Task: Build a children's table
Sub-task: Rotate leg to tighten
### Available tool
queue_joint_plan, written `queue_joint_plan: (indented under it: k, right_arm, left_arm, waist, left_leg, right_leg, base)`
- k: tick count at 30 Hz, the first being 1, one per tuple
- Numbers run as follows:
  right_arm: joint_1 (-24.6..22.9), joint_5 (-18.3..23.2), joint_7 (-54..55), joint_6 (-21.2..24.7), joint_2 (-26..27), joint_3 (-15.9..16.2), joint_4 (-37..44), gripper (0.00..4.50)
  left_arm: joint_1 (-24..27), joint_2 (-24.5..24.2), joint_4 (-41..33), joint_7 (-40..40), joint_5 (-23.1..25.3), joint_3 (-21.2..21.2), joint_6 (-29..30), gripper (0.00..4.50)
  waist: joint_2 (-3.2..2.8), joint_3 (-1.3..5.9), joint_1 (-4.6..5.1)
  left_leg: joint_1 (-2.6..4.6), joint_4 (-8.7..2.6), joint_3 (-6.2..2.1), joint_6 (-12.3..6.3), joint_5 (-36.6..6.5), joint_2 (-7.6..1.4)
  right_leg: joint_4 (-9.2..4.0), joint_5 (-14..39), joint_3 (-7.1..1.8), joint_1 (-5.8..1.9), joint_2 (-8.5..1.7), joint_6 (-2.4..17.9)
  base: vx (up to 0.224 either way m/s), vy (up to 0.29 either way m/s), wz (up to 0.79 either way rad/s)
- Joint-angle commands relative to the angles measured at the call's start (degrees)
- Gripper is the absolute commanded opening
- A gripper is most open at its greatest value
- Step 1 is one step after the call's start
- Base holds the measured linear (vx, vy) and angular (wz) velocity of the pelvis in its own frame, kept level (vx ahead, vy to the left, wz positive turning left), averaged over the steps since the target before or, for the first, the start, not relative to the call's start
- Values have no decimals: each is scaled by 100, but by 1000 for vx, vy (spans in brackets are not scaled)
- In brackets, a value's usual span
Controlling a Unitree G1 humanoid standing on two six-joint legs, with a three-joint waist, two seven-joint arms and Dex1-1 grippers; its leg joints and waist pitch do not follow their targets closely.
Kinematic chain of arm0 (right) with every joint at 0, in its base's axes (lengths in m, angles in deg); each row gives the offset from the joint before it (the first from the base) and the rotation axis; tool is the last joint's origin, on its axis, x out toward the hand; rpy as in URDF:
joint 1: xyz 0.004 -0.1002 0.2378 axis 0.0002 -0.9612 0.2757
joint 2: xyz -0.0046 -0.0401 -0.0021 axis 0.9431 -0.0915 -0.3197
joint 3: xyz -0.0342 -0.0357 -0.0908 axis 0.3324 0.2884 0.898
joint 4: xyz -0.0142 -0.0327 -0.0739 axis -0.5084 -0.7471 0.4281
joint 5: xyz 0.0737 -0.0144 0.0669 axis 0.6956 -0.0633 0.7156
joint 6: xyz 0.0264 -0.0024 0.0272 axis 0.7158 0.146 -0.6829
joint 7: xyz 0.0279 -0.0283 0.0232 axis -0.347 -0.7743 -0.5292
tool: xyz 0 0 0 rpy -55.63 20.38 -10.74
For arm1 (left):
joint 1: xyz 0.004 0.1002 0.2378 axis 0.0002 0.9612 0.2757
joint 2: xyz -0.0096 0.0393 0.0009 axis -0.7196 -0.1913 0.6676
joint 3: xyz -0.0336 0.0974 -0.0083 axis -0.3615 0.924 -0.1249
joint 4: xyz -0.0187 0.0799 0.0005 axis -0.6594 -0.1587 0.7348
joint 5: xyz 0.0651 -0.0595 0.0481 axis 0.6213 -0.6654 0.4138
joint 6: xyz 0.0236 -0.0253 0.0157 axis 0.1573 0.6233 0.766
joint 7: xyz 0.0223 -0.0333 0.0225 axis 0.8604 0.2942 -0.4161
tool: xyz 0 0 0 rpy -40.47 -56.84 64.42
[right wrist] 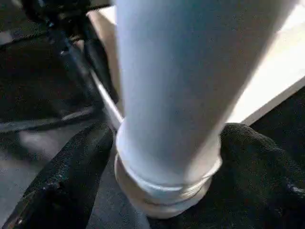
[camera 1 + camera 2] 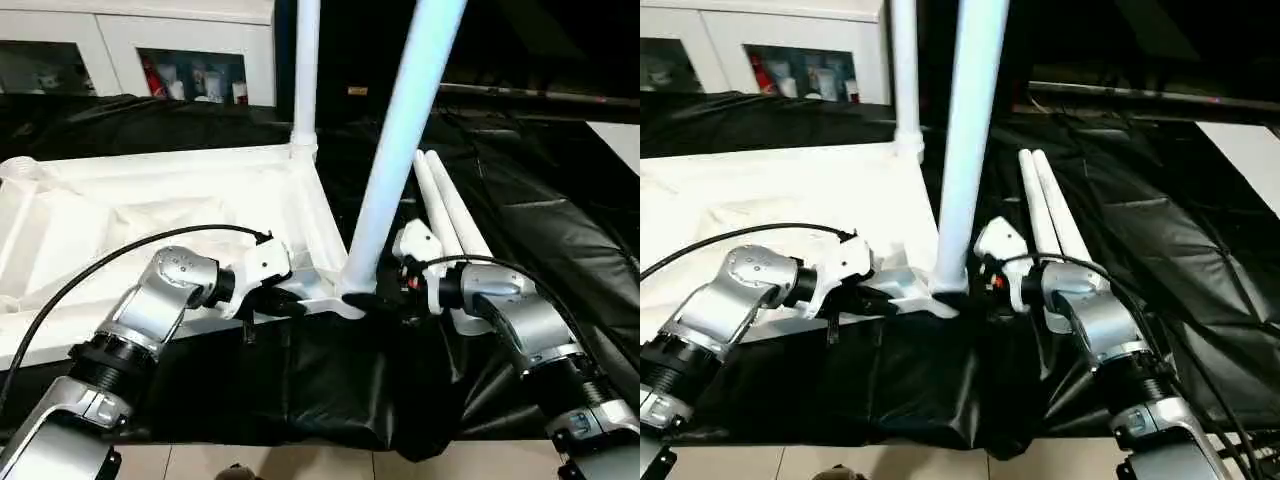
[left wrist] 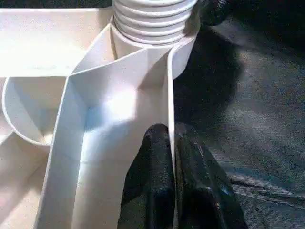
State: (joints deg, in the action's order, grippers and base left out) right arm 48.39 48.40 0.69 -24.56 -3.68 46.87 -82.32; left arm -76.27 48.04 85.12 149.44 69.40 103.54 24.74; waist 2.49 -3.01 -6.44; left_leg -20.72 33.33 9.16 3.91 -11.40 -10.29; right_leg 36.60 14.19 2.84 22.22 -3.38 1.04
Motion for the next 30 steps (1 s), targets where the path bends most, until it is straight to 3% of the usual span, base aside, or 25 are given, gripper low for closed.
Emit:
queue_joint_plan:
  k: [1,3,4,9,10,15,22,24,26,27,30]
  right_arm:
    - [3,-54,25,-112,-34,-11,-57,394]
    - [24,-53,48,-125,-19,-22,-91,394]
    - [73,-48,86,-166,38,-47,-182,378]
    - [94,-81,121,-246,127,-28,-292,335]
    - [89,-93,131,-306,173,-23,-370,323]
    - [102,-88,147,-390,220,-29,-491,285]
    - [68,-73,275,-485,348,-98,-678,278]
    - [66,-1,475,-473,465,-226,-777,278]
    - [108,214,1404,-362,900,-707,-1174,277]
    - [108,214,1404,-362,900,-707,-1174,277]
    - [196,206,2501,-340,1307,-1001,-1615,277]
  left_arm:
    - [-91,121,-122,164,-265,12,-181,0]
    - [-97,119,-114,172,-264,8,-181,0]
    - [-94,119,-132,195,-259,-10,-164,0]
    - [-86,125,-136,199,-241,-9,-169,0]
    - [-93,138,-111,196,-230,-4,-182,0]
    - [-110,152,-30,181,-188,11,-231,0]
    - [-109,171,76,109,-142,-14,-273,0]
    - [-118,210,141,-19,-114,-48,-255,0]
    - [-249,464,530,-787,46,-231,-54,0]
    - [-249,464,530,-787,46,-231,-54,0]
    - [-491,848,1008,-1810,190,-467,218,0]
  waist:
    - [-23,362,23]
    - [-29,356,23]
    - [-75,354,17]
    - [-62,363,18]
    - [-101,371,19]
    - [-91,385,24]
    - [-84,385,27]
    - [-79,383,34]
    - [-92,372,44]
    - [-100,357,68]
    - [-136,347,91]
  left_leg:
    - [43,-286,-32,-545,70,-293]
    - [43,-290,-33,-489,-20,-291]
    - [50,-292,-39,-447,-74,-295]
    - [44,-282,-35,-389,-87,-288]
    - [43,-275,-41,-390,-42,-287]
    - [34,-256,-41,-434,61,-279]
    - [31,-255,-39,-440,29,-277]
    - [35,-259,-37,-418,-28,-282]
    - [44,-278,-41,-355,-131,-288]
    - [59,-302,-41,-254,-233,-296]
    - [92,-330,-39,8,-541,-304]
  right_leg:
    - [-299,-1268,-291,-358,-488,1609]
    - [-308,-1155,-292,-359,-485,1593]
    - [-311,-1090,-293,-348,-489,1592]
    - [-297,-1122,-296,-355,-483,1605]
    - [-288,-1217,-291,-355,-478,1600]
    - [-259,-1502,-283,-365,-468,1657]
    - [-260,-1422,-281,-369,-472,1662]
    - [-267,-1334,-283,-365,-478,1657]
    - [-291,-1116,-280,-356,-488,1651]
    - [-321,-909,-285,-342,-489,1628]
    - [-363,-346,-292,-335,-501,1549]
  base:
    - [0,0,0]
    - [0,0,0]
    - [0,0,0]
    - [0,0,0]
    - [0,0,0]
    - [0,0,0]
    - [0,0,0]
    - [0,0,0]
    - [0,0,0]
    - [0,0,0]
    - [0,0,0]
